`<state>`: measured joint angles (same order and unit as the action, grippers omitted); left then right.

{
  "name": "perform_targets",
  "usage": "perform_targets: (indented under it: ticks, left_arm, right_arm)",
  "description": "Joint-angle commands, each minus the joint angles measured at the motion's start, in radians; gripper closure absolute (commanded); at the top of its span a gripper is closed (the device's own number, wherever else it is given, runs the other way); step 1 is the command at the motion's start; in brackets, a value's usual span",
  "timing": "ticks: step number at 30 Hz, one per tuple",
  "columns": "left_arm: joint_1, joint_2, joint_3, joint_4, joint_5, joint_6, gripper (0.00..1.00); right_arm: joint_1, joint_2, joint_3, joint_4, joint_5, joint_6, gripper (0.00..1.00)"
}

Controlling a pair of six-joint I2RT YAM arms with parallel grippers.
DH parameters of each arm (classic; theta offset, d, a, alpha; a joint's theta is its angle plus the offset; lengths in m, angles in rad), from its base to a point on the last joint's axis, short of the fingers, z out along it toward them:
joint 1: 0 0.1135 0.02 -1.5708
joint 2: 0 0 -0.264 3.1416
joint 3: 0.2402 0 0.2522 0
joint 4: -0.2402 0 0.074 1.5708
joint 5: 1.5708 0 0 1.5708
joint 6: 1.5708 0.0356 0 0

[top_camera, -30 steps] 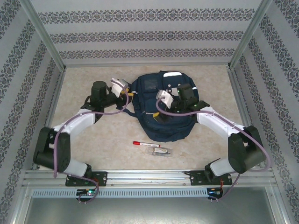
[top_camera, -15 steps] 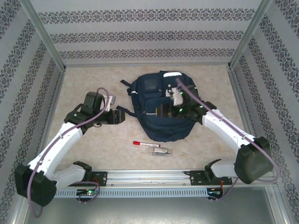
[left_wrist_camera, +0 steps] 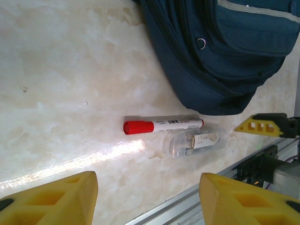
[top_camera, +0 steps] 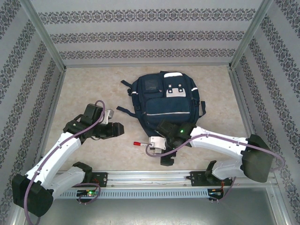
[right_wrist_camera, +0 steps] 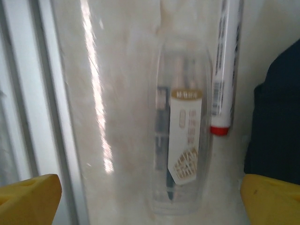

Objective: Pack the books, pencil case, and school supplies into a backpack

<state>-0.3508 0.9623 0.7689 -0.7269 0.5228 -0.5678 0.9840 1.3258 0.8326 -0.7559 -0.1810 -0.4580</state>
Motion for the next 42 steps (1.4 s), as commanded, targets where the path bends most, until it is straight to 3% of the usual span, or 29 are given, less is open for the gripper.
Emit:
perform_targets:
  ticks: [1,12,21,26,29,37,42]
  left_arm:
    - [-0.025,0.0,-0.017,0.008,0.003,-0.046,0.41]
    - [-0.064,-0.012,-0.062,0.055,-0.034,-0.051,0.42]
    - [-0.07,-0.043,-0.08,0.063,-0.036,-0.052,0.42]
    - [-0.072,-0.081,-0.071,0.07,-0.062,-0.041,0.42]
    - [-0.072,-0.081,-0.062,0.089,-0.056,-0.017,0.43]
    - [-0.089,-0.016,0.004,0.115,-0.051,0.07,0.44]
    - [-0.155,0.046,0.107,0.231,-0.075,0.338,0.42]
  right_arm:
    - [-0.001,0.012,-0.046,0.044,0.088,-0.117,0.03]
    - [0.014,0.131,-0.07,0.112,0.206,-0.115,0.09]
    - [0.063,0.207,-0.068,0.067,0.17,-0.087,0.38]
    - [0.106,0.212,-0.097,0.114,0.18,-0.082,0.44]
    - [0.109,0.201,-0.089,0.122,0.178,-0.063,0.55]
    - [0.123,0.023,-0.141,0.139,0.174,-0.008,0.64]
    - [0.085,-0.193,-0.172,0.152,0.177,0.045,0.65]
